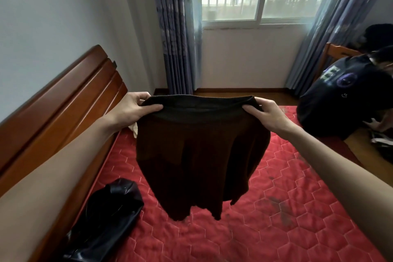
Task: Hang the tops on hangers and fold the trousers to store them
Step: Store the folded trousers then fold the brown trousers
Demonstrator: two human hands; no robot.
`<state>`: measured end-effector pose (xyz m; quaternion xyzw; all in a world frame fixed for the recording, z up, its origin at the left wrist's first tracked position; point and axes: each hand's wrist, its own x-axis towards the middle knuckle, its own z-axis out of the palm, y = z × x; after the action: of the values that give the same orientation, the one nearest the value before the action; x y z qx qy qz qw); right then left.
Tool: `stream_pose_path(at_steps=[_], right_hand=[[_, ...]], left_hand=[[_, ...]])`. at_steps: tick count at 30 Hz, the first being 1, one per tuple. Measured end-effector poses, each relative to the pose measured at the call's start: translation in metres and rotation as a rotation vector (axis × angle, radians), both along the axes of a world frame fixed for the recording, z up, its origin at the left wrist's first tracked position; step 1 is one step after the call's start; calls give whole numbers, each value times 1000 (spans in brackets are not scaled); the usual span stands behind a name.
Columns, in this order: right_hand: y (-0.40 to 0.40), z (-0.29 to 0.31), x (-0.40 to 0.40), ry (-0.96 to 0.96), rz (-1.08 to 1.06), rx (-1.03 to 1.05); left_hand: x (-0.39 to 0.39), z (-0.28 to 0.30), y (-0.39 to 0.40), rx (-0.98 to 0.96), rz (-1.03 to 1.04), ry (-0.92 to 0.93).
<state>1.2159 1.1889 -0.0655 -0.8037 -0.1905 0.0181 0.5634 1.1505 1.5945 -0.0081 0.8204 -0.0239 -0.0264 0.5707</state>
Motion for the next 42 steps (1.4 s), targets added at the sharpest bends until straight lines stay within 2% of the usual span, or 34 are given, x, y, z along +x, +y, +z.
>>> stream_pose_path(at_steps=[2,6,8,10,12,14,17,22,24,28,34,38,42], right_hand=[[8,4,1,-116,-87,-33],[15,18,2,-388,-269,-337],[18,25,-2,-441,-342,-417],[22,31,-6,-418,-351,-392],[22,37,-10,-361,-326,-251],[17,45,-12,-294,-311,-110],[6,56,-15,-278,-301,-45],[0,62,-17,-259,-269,-27],[1,62,-17,-234,-242,-16],[-3,62,-19,-185,-192,-4],[-13,54,-18,-46,-110,-30],[-23,51,-20,91,-40,-19],[-33,59,-19,171,-13,-31]], left_hand=[[1,-8,-1,-1,19,-24],[4,-24,-18,35,57,-98],[7,-31,-31,-20,64,-104],[10,-35,-45,-115,60,-89],[10,-37,-58,-216,68,-64],[8,-39,-65,-225,96,-88],[4,-42,-65,-25,44,-181],[3,-45,-67,610,-87,-424],[1,-49,-70,681,-74,-481],[3,-59,-70,642,18,-550],[10,-64,-60,560,223,-505],[14,-60,-55,516,181,-433],[16,-51,-58,316,124,-289]])
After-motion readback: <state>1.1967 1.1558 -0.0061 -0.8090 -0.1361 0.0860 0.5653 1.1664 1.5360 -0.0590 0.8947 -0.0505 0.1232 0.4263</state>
